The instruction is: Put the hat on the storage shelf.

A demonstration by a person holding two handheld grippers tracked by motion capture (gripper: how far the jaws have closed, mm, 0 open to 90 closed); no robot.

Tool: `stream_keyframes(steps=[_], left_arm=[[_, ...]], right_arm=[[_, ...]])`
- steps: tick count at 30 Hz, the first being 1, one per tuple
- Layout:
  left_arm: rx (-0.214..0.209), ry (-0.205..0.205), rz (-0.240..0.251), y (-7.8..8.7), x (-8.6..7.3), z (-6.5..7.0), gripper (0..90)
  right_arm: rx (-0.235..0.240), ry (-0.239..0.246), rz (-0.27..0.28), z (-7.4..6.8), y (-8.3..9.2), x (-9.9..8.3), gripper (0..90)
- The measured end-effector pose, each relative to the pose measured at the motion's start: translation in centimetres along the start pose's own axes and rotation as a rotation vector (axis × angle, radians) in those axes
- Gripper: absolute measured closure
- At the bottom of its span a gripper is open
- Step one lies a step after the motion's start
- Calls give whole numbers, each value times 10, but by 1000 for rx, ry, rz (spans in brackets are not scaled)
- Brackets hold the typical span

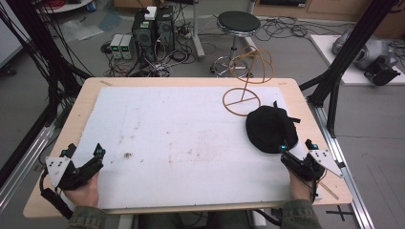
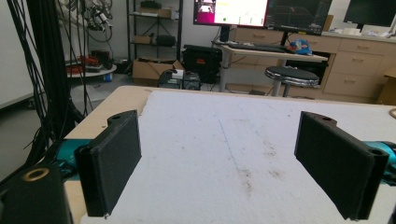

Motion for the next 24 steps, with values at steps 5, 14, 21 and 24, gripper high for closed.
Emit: stream_keyframes(steps=[5, 14, 21, 24], left_arm=[[0, 1, 1, 0, 0, 0, 148], [1, 1, 2, 0, 0, 0, 149], [0, 0, 2, 0, 0, 0, 149], [0, -1, 4, 0, 0, 0, 149]], right_arm=[[3, 2, -4, -1, 0, -1, 141], [1, 5, -2, -1, 0, 0, 141], [1, 4, 3, -1, 0, 0, 141], [3, 6, 3, -2, 0, 0, 141]])
Point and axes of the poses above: each handheld gripper's, and its own axes: y roughly backward along the jaws, x roughly out of its top, z roughly to its right, the point moved 9 cm from there along -y, roughly forward along the jaws, and after that the axes turned 6 degrees about -x, right-handed, at the moved point
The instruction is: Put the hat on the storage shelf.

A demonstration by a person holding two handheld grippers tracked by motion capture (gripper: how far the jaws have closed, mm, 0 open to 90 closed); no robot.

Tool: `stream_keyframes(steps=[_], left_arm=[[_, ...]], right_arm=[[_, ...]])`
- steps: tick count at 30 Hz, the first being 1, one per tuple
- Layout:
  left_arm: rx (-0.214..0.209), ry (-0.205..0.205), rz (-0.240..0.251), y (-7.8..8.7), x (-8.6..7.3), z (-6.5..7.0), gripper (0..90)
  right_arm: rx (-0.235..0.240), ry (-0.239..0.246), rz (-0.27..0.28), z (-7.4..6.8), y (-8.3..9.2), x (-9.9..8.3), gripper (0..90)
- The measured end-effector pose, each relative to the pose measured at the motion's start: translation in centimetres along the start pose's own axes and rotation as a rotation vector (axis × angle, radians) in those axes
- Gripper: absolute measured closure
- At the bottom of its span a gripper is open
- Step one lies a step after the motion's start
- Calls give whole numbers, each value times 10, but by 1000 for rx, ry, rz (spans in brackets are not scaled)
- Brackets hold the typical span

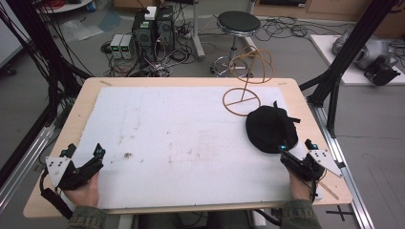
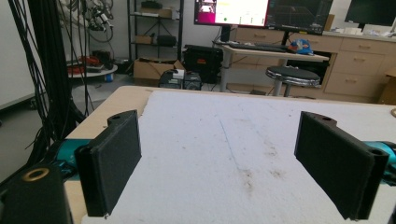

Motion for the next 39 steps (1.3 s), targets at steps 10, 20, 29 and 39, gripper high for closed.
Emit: stream_keyframes(steps=[10, 20, 29, 39], left_arm=[[-3, 0, 0, -1, 0, 0, 149], [-5, -1, -5, -1, -1, 0, 149], [-10, -1, -8, 0, -1, 0, 149], [-14, 3, -8, 2, -1, 0, 151]], right_arm=[[7, 11, 9, -2, 1, 3, 141], [29, 14, 28, -6, -2, 13, 140], [72, 24, 37, -23, -9, 23, 135], [87, 19, 31, -28, -18, 32, 135]])
Point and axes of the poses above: each handheld gripper's, and its own axes: y roughly backward along the jaws, x roughly out of its top, z roughly to its right, the point moved 9 cm from there along -y, roughly forward along the jaws, and after that the axes turned 6 degrees about -x, right-handed, at the moved point
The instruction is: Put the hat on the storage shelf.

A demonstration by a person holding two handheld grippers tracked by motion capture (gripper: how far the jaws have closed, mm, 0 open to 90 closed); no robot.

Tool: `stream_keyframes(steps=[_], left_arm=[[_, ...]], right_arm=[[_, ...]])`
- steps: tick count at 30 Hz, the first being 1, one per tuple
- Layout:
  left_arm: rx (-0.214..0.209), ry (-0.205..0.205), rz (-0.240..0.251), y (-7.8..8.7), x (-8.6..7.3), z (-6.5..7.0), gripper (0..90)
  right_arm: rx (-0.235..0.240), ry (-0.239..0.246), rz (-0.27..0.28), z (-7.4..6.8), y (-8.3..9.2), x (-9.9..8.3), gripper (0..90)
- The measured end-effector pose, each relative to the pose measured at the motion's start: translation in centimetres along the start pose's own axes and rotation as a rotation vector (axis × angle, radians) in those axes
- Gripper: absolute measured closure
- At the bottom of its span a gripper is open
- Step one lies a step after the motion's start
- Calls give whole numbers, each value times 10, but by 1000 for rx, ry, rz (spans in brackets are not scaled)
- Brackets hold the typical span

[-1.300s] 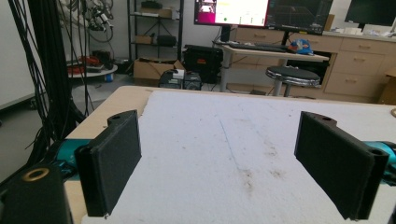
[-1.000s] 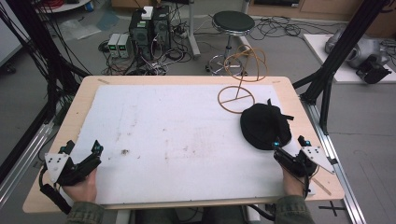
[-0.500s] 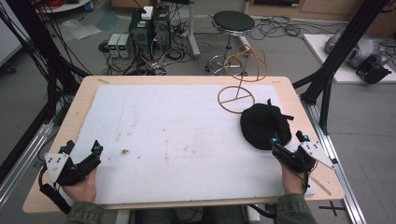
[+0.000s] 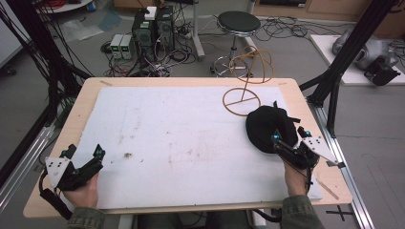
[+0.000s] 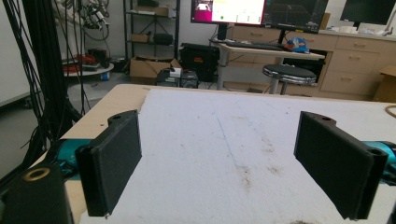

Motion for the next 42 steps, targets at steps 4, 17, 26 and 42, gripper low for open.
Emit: stream_keyframes(steps=[4, 17, 26, 42], left_arm=[[-6, 3, -4, 0, 0, 0, 151], [-9, -1, -14, -2, -1, 2, 151], [-10, -16, -12, -3, 0, 3, 151], [-21, -21, -11, -2, 1, 9, 151]], right_arm=[[-6, 0, 3, 1, -3, 3, 135], [-31, 39, -15, 0, -15, 13, 135], [-56, 17, -18, 9, -27, 19, 135], [-25, 6, -112, 18, -53, 25, 127]])
Point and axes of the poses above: each handheld gripper's, and its own axes: y roughly backward along the jaws, x roughly out of its top, z roughly to its right, the point moved 9 cm from there along -y, roughly forward along the jaws, and after that the axes turned 6 degrees about -x, right-handed, at the moved point
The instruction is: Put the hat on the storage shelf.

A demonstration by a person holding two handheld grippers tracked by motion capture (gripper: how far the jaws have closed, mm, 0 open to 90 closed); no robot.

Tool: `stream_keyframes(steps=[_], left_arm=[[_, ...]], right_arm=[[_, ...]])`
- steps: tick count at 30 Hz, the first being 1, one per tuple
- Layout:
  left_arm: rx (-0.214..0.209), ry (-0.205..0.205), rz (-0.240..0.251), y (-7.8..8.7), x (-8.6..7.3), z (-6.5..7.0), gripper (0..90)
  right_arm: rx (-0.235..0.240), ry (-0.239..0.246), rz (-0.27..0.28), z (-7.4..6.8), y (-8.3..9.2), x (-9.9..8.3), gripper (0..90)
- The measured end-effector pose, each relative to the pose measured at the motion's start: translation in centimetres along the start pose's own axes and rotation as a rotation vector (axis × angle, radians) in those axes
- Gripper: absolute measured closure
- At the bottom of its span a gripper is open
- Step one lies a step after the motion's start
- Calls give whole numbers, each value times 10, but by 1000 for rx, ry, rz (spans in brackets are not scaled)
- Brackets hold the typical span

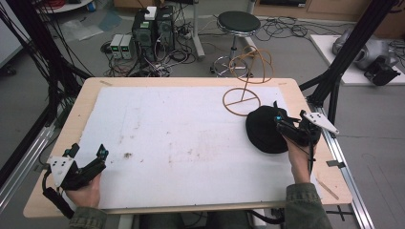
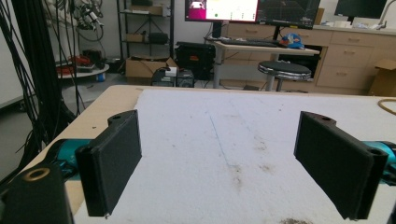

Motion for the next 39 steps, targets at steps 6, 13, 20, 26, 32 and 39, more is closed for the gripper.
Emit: stream_keyframes(steps=[6, 13, 20, 26, 32, 39], left_arm=[[3, 2, -1, 0, -1, 1, 151], [-2, 1, -5, -1, -1, 2, 151], [-6, 5, -4, -2, -1, 2, 151], [-11, 3, -4, -4, -1, 3, 151], [-8, 6, -3, -4, -1, 2, 151], [-8, 10, -3, -4, -1, 1, 152]], right_arm=[[25, 33, -52, -3, -8, -4, 127], [44, 59, -116, -5, -16, -15, 126], [27, 65, -168, -2, -19, -32, 127], [23, 41, -205, 2, -22, -43, 143], [23, 28, -235, 4, -20, -49, 220], [4, 39, -263, 4, -16, -53, 380]])
Point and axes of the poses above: each handheld gripper's, and its own axes: y roughly backward along the jaws, x roughly out of its top, z roughly to its right, the point moved 9 cm from there along -y, roughly forward along the jaws, and after that the axes turned 6 degrees about -x, right-handed, at the moved point
